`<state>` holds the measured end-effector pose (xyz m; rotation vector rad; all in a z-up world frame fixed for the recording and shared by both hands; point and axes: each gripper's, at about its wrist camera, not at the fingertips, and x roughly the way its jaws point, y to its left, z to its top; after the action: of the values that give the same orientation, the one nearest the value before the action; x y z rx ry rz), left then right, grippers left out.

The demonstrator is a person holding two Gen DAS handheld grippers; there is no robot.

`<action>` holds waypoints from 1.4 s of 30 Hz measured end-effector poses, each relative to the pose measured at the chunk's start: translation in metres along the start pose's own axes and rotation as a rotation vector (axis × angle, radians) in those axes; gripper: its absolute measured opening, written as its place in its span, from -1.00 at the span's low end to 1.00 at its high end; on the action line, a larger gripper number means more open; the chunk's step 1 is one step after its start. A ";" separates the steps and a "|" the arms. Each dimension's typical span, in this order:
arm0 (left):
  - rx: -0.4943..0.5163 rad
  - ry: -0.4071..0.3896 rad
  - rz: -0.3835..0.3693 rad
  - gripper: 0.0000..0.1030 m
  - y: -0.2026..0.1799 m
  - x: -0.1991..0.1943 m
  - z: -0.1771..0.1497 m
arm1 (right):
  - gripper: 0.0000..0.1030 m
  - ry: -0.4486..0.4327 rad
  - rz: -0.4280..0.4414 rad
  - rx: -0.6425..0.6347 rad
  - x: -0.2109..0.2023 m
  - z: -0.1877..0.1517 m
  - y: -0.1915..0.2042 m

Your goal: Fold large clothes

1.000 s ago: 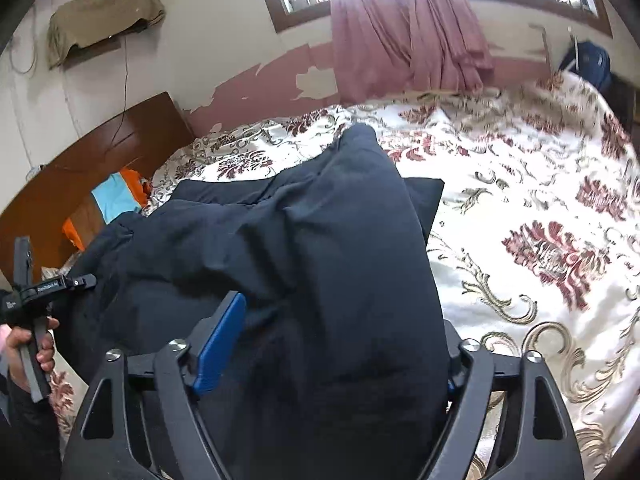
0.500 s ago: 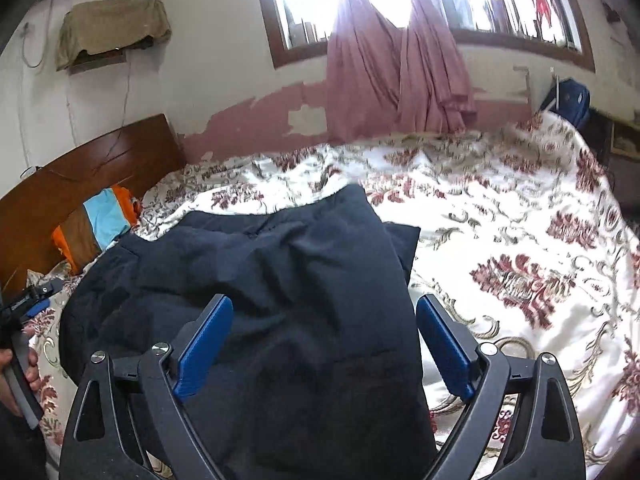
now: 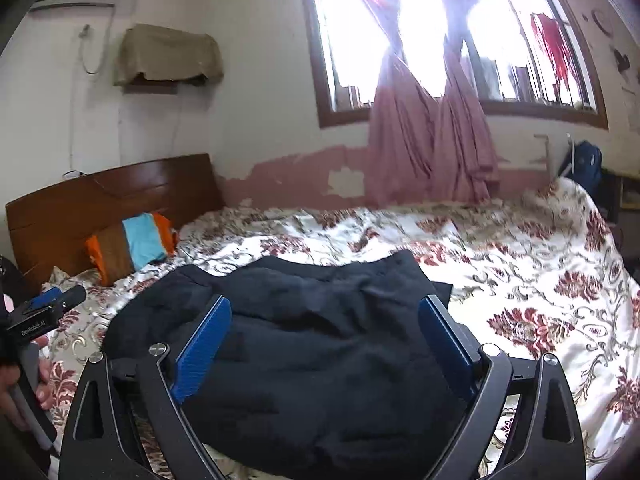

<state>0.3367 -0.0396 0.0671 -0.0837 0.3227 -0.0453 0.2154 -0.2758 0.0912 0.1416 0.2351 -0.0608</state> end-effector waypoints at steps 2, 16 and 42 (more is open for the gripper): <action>0.000 -0.021 -0.004 0.99 -0.001 -0.014 0.001 | 0.80 -0.018 0.007 -0.003 -0.011 0.000 0.009; -0.020 -0.105 -0.022 0.99 -0.001 -0.105 0.012 | 0.82 -0.072 0.069 -0.048 -0.087 0.003 0.056; 0.014 -0.116 0.023 0.99 0.001 -0.197 -0.020 | 0.86 -0.088 0.113 -0.040 -0.177 -0.028 0.079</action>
<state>0.1439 -0.0291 0.1099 -0.0680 0.2077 -0.0197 0.0431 -0.1855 0.1166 0.1118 0.1404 0.0496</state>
